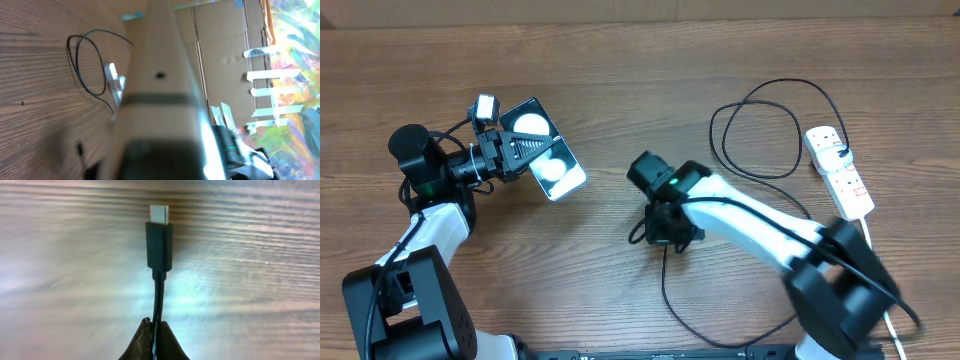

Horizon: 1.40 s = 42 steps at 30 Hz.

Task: Plug charger to phone and switch on socket

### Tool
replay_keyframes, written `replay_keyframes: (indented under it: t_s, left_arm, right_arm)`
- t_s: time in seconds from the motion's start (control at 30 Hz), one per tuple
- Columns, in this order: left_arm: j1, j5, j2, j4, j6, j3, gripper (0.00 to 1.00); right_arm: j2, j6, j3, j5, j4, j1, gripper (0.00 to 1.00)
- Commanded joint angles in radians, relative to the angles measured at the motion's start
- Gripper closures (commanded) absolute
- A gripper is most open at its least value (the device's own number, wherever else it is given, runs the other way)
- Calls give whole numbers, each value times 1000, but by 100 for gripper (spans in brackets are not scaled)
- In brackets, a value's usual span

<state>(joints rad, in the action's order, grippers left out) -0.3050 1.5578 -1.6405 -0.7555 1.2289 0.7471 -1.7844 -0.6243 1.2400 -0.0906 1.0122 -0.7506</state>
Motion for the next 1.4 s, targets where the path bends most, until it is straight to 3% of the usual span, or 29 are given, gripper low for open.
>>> replay_keyframes:
  t_s: [0.0,0.17,0.33,0.53,0.8,1.37]
  left_arm:
    - [-2,14,-1,-5,5,26,96]
    - [41,11,-1,-13,5,26,96]
    - [132,-8,-1,-84,6,33,96]
    - [210,-57,-1,-180,61,35,96]
    - [220,21,-1,-185,104,35,96]
    - [267,23,-1,-206,156,34,96]
  right_arm:
    - [211,196,49,-190,19,-8,96]
    - [368,240,17,-367,61,-23,96]
    - [384,240,-30,-478,45,-61,96]
    - [383,240,-37,-478,14,-103,96]
    - [380,241,-37,-473,-65,-99,96]
    - [334,241,-37,-472,-114,-96,96]
